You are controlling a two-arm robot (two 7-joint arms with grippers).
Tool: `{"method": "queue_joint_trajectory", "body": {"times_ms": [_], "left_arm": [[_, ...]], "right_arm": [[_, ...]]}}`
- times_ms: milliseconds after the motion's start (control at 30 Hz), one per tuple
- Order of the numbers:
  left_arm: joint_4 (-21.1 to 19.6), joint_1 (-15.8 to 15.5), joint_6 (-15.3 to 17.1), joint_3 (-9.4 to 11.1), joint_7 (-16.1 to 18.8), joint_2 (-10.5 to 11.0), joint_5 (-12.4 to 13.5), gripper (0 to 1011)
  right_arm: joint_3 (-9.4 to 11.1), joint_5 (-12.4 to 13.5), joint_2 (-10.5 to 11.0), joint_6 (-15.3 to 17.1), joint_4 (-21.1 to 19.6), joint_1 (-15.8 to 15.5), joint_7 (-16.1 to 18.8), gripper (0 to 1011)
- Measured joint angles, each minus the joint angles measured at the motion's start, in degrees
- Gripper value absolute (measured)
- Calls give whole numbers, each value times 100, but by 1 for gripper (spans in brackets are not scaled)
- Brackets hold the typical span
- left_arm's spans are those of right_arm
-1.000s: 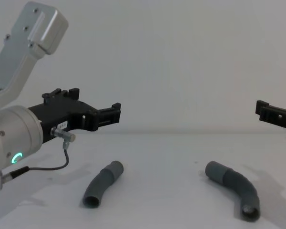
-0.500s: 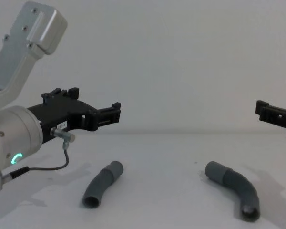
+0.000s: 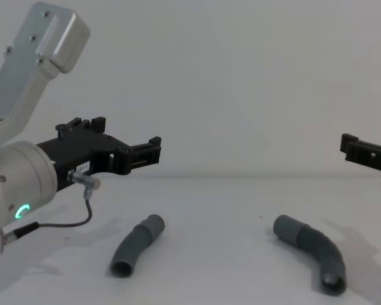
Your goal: Use both hands to pick up one end of the pipe from the table, align the ends, and insert them.
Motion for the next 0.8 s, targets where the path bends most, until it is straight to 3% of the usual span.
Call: {"method": "queue_joint_trajectory", "body": {"times_ms": [800], "left_arm": [[1, 0, 1, 1, 0, 0, -3, 1001]], "right_arm": [[0, 0, 0, 0, 0, 0, 0, 1004]]}}
